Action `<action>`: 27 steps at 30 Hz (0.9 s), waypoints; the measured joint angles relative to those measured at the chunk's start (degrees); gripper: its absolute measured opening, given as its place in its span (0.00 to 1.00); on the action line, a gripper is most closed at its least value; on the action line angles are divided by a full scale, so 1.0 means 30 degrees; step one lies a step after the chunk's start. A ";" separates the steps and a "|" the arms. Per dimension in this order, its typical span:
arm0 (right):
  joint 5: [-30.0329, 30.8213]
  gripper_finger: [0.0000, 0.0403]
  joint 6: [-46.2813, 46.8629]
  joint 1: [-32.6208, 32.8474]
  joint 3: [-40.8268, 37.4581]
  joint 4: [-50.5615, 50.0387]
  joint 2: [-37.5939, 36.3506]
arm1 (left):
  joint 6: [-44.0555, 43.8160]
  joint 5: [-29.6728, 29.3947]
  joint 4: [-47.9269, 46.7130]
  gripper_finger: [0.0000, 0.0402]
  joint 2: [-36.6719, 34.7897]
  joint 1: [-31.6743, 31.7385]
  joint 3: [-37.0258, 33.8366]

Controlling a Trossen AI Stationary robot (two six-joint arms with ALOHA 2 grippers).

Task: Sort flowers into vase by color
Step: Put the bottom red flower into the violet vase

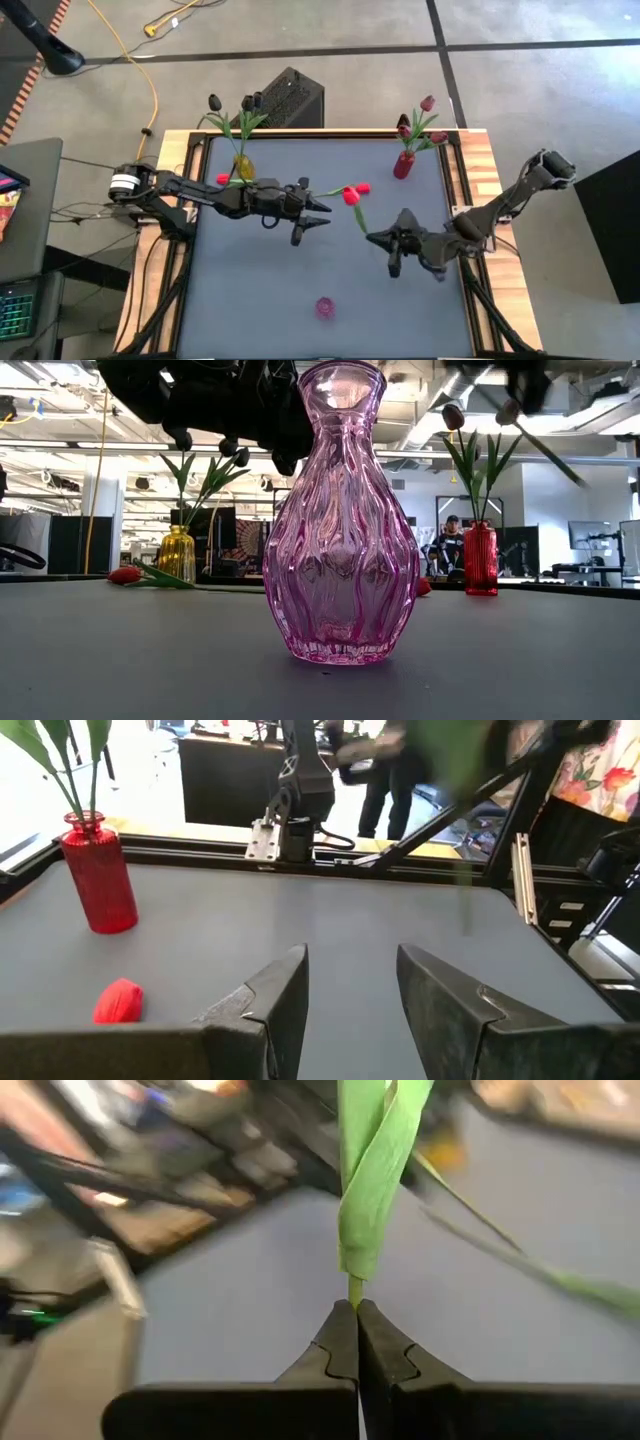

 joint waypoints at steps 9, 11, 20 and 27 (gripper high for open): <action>-0.4818 0.04 -0.9272 -0.0172 0.0000 1.2408 0.2734 | 0.0051 -0.0213 -0.0193 0.35 0.0000 0.0037 0.0000; -0.6379 0.04 -1.0056 -0.0302 0.0000 1.4677 0.3768 | 0.0036 -0.0432 -0.0380 0.35 0.0000 0.0046 0.0000; -0.8519 0.04 -1.1611 -0.0857 0.0000 2.1163 0.7441 | -0.0311 -0.0693 -0.1335 0.35 0.0000 0.0060 0.0000; -0.9210 0.04 -1.1610 -0.1203 0.0274 2.3237 0.9353 | -0.0423 -0.0689 -0.1569 0.35 0.0000 0.0053 0.0000</action>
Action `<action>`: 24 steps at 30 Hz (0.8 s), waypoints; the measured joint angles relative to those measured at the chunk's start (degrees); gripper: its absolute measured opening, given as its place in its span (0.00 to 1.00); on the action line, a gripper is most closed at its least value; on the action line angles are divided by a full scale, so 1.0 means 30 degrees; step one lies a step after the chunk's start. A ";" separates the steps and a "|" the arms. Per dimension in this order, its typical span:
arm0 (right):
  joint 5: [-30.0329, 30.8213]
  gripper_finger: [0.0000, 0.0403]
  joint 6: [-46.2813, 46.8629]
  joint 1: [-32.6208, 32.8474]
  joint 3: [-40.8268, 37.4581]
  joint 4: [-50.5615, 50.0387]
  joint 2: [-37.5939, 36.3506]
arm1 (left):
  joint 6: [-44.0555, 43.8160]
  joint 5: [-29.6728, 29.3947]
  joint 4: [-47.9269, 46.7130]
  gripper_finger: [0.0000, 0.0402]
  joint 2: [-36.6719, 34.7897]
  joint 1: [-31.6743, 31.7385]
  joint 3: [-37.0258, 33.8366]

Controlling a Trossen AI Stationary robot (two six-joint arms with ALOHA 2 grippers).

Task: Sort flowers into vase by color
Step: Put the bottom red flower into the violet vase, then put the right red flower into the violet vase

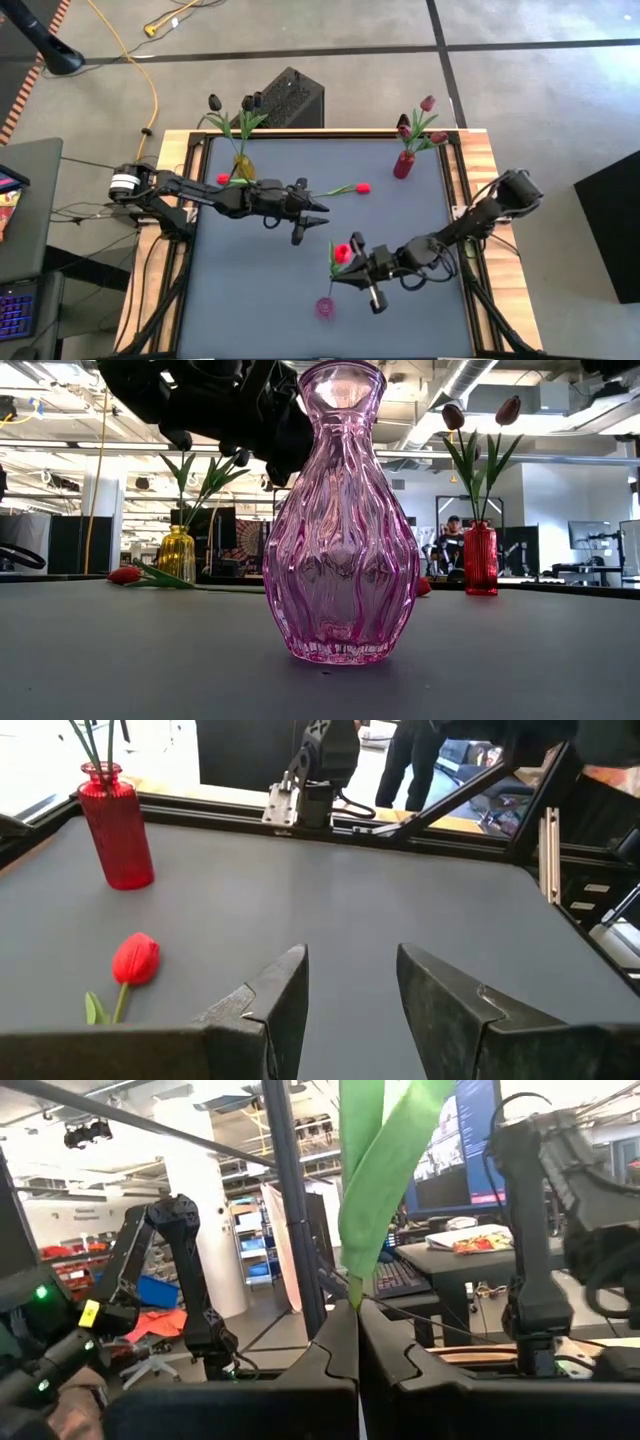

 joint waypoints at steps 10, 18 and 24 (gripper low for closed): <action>-0.0132 0.04 0.0012 -0.0095 0.0673 -0.0266 0.1676 | 0.0000 0.0038 -0.0411 0.35 0.0000 0.0000 0.0000; -0.0114 0.12 0.0185 -0.0087 0.0680 -0.0596 0.2219 | 0.0061 0.0221 -0.0588 0.35 0.0000 0.0000 0.0000; -0.0102 0.20 0.0852 -0.0087 0.0682 -0.1613 0.2215 | 0.0133 0.0243 -0.0588 0.35 0.0000 0.0000 0.0000</action>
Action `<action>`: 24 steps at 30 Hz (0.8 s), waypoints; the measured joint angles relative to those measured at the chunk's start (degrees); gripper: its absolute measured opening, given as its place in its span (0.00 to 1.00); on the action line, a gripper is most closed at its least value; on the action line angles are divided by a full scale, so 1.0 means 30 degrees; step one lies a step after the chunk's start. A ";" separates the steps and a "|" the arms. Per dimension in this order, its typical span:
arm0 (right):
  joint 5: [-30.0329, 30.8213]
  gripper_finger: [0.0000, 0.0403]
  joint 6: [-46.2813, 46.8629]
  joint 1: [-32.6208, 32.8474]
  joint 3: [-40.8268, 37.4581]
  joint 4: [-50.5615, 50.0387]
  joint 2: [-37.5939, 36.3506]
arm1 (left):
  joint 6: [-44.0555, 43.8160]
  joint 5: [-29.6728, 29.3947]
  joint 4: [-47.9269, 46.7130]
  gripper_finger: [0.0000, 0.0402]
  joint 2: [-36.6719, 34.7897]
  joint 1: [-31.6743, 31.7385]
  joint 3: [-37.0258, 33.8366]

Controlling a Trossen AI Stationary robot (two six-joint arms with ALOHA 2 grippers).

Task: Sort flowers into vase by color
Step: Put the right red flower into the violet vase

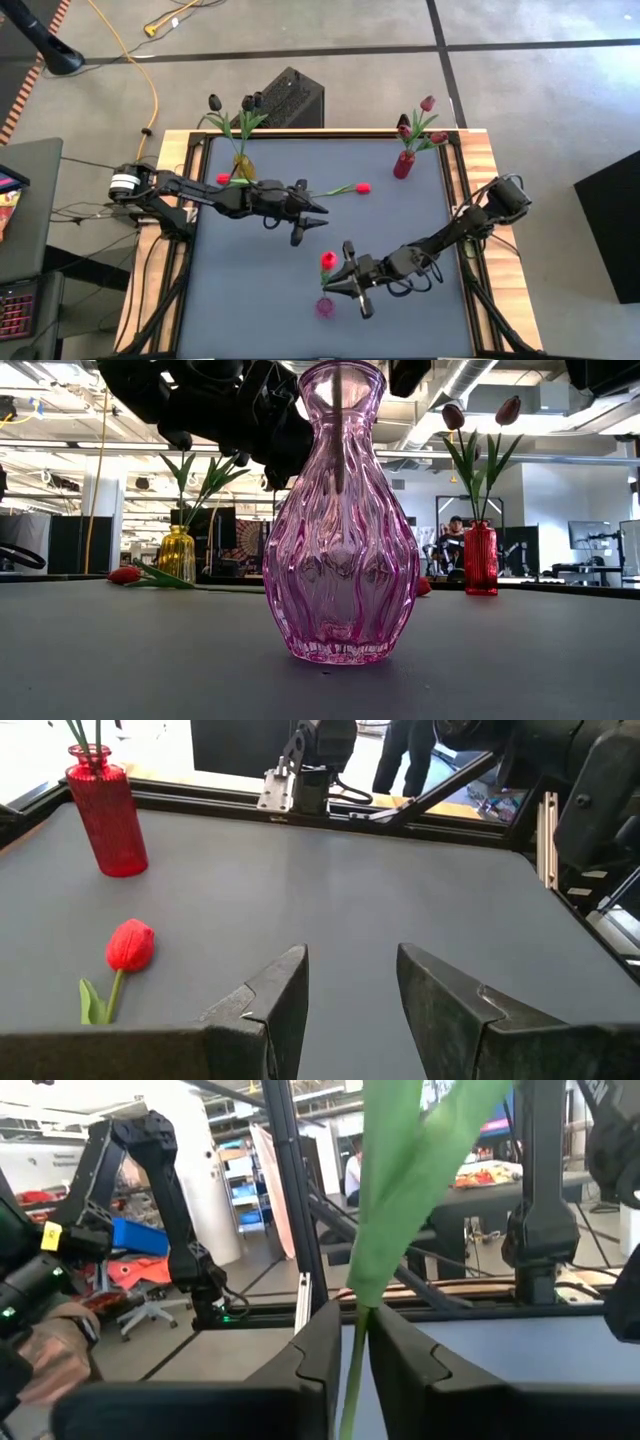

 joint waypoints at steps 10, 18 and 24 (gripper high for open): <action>-0.0951 0.40 0.1797 0.0000 0.0000 -0.4544 -0.1385 | 0.0400 0.0007 -0.0426 0.35 0.0000 0.0000 0.0000; -0.1662 0.52 0.2525 0.0146 0.0006 -1.2186 -0.4998 | 0.0946 -0.0639 -0.1703 0.35 0.0000 0.0000 0.0000; -0.3367 0.53 0.3735 0.0122 0.0006 -1.5567 -0.7281 | 0.0953 -0.1095 -0.2069 0.35 0.0000 0.0000 0.0000</action>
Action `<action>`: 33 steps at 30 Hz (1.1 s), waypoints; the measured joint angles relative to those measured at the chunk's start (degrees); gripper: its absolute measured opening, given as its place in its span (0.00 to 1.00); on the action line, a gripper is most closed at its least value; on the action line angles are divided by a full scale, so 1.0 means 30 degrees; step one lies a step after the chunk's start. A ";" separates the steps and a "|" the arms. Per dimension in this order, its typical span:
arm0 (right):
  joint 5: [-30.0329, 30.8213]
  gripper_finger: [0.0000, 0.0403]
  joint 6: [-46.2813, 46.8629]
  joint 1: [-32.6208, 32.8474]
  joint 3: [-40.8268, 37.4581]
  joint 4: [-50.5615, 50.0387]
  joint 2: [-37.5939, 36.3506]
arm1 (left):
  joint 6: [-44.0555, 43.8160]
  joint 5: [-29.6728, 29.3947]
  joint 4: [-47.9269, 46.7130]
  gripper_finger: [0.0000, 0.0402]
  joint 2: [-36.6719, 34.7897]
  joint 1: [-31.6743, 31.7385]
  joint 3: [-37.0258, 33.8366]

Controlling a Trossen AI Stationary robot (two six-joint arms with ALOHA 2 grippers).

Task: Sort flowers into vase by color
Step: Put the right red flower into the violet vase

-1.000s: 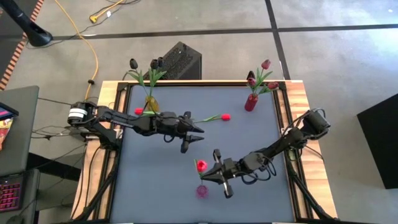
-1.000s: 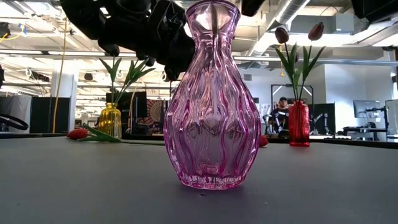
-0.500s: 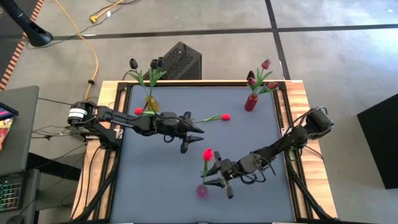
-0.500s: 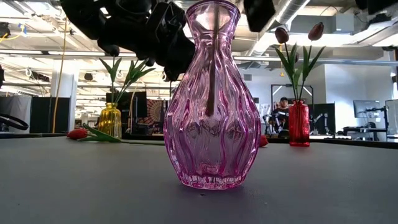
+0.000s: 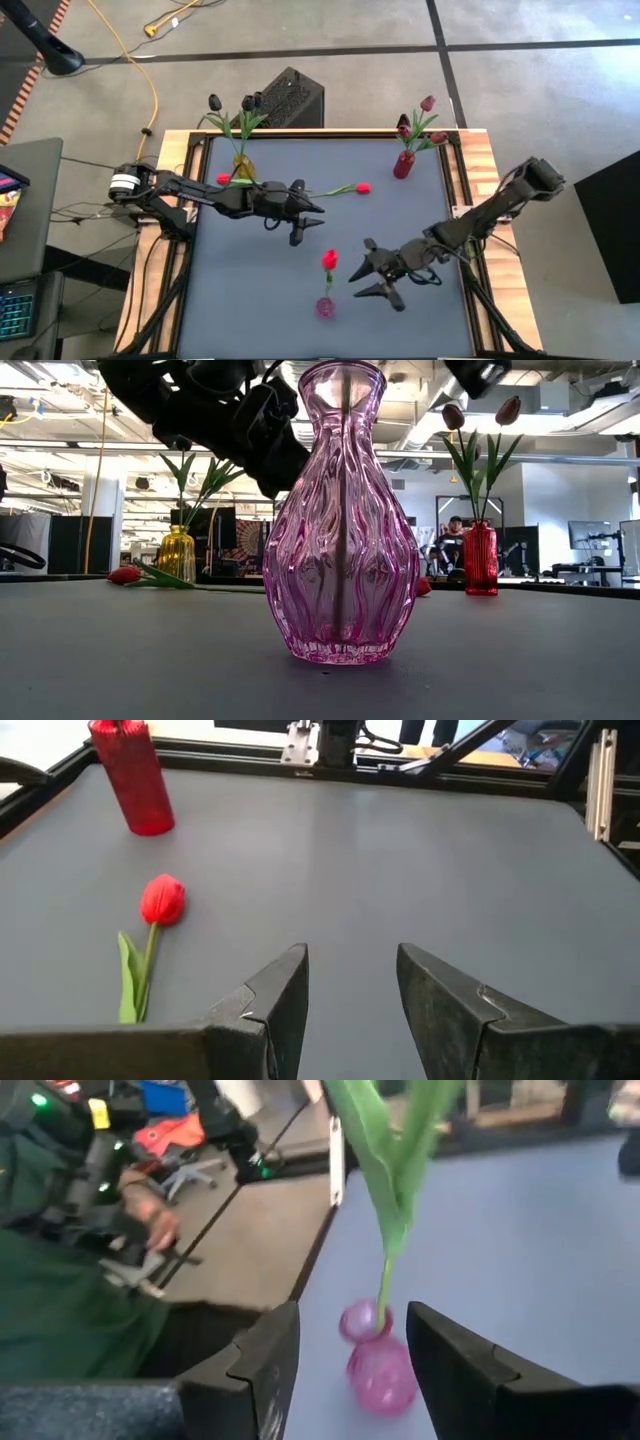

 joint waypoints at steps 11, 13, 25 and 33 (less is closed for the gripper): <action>-0.1004 0.52 0.2519 0.0002 0.0000 -0.6849 -0.3432 | -0.0146 -0.1552 -0.3785 0.35 0.0682 0.1299 0.1374; -0.0689 0.52 0.2386 0.0002 0.0000 -0.7284 -0.3873 | 0.0024 -0.1535 -0.4721 0.35 0.1212 0.1706 0.2012; 0.0162 0.52 0.1070 0.0002 0.0000 -0.8583 -0.4628 | 0.1325 -0.1245 -0.9324 0.35 0.6543 0.4588 0.6784; 0.0162 0.52 0.0541 0.0002 0.0000 -0.9180 -0.4609 | 0.2681 -0.0461 -1.2524 0.35 0.8627 0.5326 0.9001</action>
